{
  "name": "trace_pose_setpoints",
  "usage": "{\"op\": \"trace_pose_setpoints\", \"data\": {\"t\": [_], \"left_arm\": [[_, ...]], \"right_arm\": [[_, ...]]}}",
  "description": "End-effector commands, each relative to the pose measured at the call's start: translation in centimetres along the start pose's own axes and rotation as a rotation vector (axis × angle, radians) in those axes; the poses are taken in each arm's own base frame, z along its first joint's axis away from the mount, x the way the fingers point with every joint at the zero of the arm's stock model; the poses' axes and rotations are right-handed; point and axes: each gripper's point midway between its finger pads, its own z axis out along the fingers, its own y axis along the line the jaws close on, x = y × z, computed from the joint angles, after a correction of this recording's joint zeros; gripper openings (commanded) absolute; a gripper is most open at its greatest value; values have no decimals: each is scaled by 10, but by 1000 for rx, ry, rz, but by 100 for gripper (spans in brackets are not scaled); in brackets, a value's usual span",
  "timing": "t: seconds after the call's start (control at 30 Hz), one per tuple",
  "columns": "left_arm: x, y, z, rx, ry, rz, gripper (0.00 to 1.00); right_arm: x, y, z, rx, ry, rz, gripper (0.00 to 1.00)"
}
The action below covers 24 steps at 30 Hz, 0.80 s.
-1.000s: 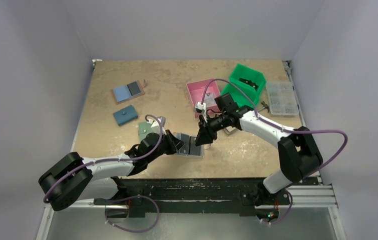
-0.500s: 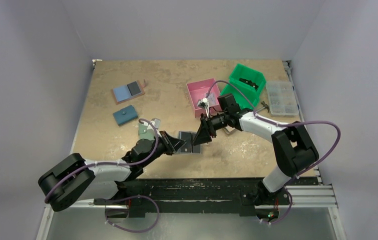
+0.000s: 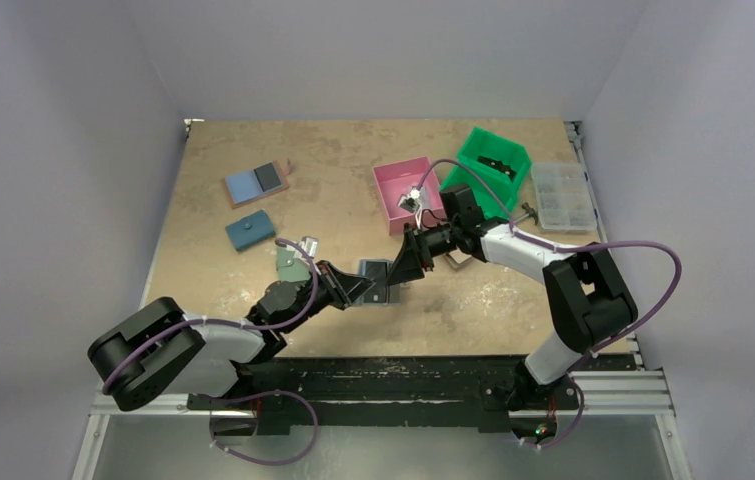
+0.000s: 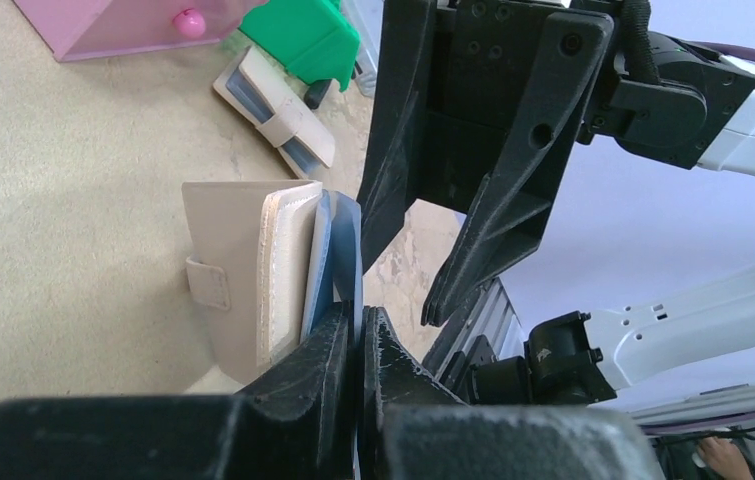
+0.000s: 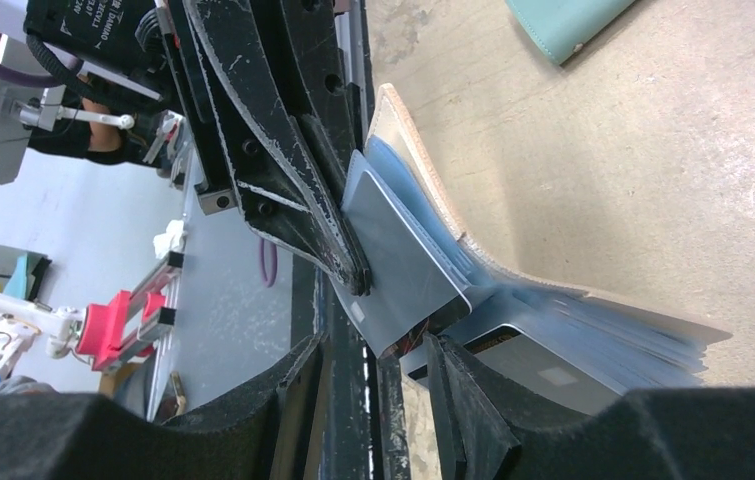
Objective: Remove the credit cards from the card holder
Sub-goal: Remove the credit card from the card holder.
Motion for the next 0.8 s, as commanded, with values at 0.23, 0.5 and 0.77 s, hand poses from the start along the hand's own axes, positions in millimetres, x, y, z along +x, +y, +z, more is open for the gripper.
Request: {"op": "trace_pose_setpoints", "data": {"t": [0.23,0.5,0.77], "left_arm": [[-31,-50,-5,203,-113,-8,0],[-33,-55,-7,225,-125,-14,0],[-35,-60,-7,248,-134,-20,0]], "right_arm": [[-3,2,-2,-12,-18,-4,48],[-1,6,-1,-46,-18,25,50],[-3,5,-1,-50,-25,19,50]]}}
